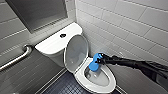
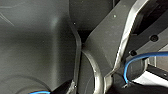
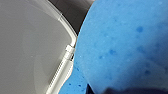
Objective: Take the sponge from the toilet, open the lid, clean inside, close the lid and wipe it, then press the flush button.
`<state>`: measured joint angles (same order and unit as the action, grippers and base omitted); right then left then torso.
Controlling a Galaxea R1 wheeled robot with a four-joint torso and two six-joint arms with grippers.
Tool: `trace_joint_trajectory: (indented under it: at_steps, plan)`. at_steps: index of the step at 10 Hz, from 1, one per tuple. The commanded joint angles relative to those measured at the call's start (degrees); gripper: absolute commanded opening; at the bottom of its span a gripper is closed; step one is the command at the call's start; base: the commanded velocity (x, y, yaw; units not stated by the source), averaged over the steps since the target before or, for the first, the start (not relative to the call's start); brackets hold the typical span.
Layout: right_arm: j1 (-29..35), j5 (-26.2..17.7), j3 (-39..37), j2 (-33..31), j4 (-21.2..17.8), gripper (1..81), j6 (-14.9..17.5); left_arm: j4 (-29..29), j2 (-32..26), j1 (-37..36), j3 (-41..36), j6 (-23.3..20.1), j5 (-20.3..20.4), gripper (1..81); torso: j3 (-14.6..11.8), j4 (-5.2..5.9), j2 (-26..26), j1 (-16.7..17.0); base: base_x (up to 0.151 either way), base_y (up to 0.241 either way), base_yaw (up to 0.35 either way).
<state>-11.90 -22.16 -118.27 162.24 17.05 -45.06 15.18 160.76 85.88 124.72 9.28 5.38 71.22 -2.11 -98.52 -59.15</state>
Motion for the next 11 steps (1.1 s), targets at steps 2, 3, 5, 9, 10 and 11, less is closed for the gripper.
trace_joint_trajectory:
  at_steps: [2,3,5,9,10,11]
  plan:
    - [5.3,0.1,-1.7,0.1,1.1,1.0,-0.2,-0.1,-0.4,1.6,-1.0,0.0,-4.4,81.1,0.0,0.00,0.0,0.0,0.000,0.000,0.000]
    - [3.5,2.8,-5.1,0.7,0.6,1.0,-0.9,-0.1,-0.6,1.6,-1.0,0.0,-4.5,81.1,0.0,0.00,0.0,0.0,0.000,0.000,0.000]
    - [0.0,8.4,-9.2,1.1,-2.5,1.0,-5.4,-0.1,-1.0,1.7,-1.1,0.0,-4.7,81.1,0.0,0.00,0.0,0.0,0.000,0.000,0.000]
    - [-3.9,12.2,-7.7,-2.8,-4.9,1.0,-9.0,-0.1,-1.3,2.0,-1.2,0.0,-4.5,81.1,0.0,0.00,0.0,0.0,0.000,0.000,0.000]
    - [-5.3,12.3,-4.1,-5.7,-4.8,1.0,-9.0,-0.1,-1.1,2.0,-1.2,0.0,-4.5,81.1,0.0,0.00,0.0,0.0,0.000,0.000,0.000]
    - [-6.6,12.8,-0.6,-8.6,-4.8,1.0,-9.0,0.0,-1.0,2.0,-1.2,0.0,-4.4,81.1,0.0,0.00,0.0,0.0,0.000,0.000,0.000]
